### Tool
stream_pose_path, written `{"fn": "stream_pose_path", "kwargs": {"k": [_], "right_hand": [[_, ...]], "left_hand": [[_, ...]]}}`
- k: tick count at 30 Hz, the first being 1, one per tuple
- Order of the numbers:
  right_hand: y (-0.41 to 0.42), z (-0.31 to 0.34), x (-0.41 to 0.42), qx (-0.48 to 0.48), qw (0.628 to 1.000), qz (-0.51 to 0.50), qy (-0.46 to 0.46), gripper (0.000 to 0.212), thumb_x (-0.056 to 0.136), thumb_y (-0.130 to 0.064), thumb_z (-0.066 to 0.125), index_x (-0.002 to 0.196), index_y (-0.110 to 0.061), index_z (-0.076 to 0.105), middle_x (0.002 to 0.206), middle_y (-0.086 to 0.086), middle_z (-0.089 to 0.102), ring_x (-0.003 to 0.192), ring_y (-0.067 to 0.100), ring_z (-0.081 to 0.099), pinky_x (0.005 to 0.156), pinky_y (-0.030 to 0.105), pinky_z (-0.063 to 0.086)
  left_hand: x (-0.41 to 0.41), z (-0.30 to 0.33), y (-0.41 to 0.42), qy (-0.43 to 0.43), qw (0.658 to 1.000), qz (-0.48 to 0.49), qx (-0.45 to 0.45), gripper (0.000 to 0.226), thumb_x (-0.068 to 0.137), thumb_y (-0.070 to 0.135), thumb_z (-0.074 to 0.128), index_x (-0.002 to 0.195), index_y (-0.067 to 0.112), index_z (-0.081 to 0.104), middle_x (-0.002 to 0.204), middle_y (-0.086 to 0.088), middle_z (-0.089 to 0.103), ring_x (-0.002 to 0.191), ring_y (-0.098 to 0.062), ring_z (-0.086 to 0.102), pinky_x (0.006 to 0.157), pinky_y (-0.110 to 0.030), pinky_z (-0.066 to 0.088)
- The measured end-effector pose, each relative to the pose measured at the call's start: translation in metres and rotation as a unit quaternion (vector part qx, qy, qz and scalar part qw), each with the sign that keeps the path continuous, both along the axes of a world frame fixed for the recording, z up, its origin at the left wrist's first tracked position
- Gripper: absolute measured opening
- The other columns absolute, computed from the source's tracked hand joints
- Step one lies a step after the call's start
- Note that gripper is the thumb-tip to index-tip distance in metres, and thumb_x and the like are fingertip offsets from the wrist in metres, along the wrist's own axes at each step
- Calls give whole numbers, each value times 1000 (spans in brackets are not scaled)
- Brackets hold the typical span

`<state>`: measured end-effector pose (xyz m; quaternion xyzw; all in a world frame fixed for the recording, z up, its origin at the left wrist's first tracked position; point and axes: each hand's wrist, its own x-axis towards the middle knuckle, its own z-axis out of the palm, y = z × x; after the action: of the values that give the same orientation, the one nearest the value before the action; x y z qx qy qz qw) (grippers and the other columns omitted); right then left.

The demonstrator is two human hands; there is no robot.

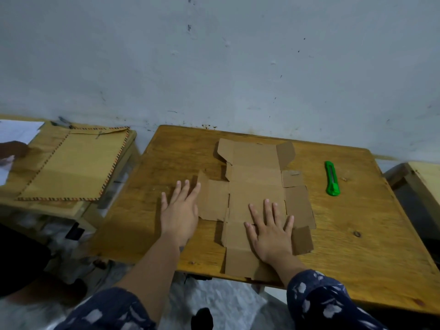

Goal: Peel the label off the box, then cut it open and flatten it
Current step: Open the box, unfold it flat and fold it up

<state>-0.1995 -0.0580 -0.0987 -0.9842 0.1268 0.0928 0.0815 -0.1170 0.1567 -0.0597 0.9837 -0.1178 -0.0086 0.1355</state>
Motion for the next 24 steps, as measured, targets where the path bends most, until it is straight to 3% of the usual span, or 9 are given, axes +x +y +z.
{"fn": "stream_pose_path", "kwargs": {"k": [3, 7, 10, 13, 16, 19, 21, 24], "right_hand": [[0, 0, 0, -5, 1000, 2, 1, 61, 87, -61, -5, 145, -46, -14, 160, 0, -17, 146, 23, -18, 112, 63, -10], [0, -1, -1, -14, 1000, -2, -5, 60, 88, -60, -3, 145, -47, -13, 160, 0, -17, 146, 23, -19, 108, 66, -15], [0, 1, 0, -2, 1000, -3, -8, 57, 93, -60, 8, 147, -47, -6, 160, 0, -13, 146, 23, -17, 107, 67, -17], [-1, 10, 2, 12, 997, -22, -74, 55, 94, -54, 26, 146, -39, 25, 160, 2, 14, 148, 22, 1, 108, 61, -20], [-7, 19, 13, 1, 988, -56, -141, 43, 93, -39, 41, 133, -28, 48, 148, 3, 40, 143, 22, 22, 113, 57, -9], [-25, 26, 32, -6, 984, -83, -158, 38, 92, -27, 45, 129, -24, 52, 145, 4, 43, 140, 23, 28, 116, 49, 12], [-40, 33, 46, 0, 981, -95, -172, 37, 91, -21, 45, 128, -22, 54, 142, 6, 45, 135, 24, 33, 110, 44, 27], [-61, 41, 64, 11, 977, -111, -182, 41, 88, -9, 46, 128, -16, 55, 141, 9, 45, 133, 27, 34, 106, 43, 34]], "left_hand": [[1, -8, 12, 48, 997, 11, 53, 48, 101, 32, 23, 149, 31, 21, 161, 1, 3, 147, -18, -10, 116, -55, -2], [-4, -18, 10, 144, 989, 21, 37, 56, 100, 44, 15, 152, 22, 15, 160, 2, -8, 145, -16, -18, 114, -56, -8], [-5, -16, -2, 99, 994, 26, 30, 59, 99, 45, 13, 151, 16, 14, 161, 2, -4, 145, -14, -16, 113, -56, -11], [3, -5, -23, 20, 999, 5, 33, 59, 99, 44, 14, 151, 17, 16, 161, 0, -3, 145, -16, -16, 114, -56, -11], [12, 9, -52, -27, 995, -65, 76, 59, 98, 47, 16, 150, 20, 14, 160, -3, -5, 145, -19, -18, 111, -56, -16], [14, 14, -79, 0, 989, -123, 81, 60, 98, 49, 17, 151, 21, 12, 160, -3, -7, 144, -20, -19, 112, -55, -14], [14, 10, -90, 23, 984, -149, 93, 63, 97, 52, 18, 152, 22, 9, 160, -3, -9, 144, -20, -21, 112, -55, -15], [15, -4, -94, 52, 978, -162, 118, 72, 94, 60, 20, 152, 22, 1, 159, -5, -16, 142, -21, -26, 112, -57, -15]]}}
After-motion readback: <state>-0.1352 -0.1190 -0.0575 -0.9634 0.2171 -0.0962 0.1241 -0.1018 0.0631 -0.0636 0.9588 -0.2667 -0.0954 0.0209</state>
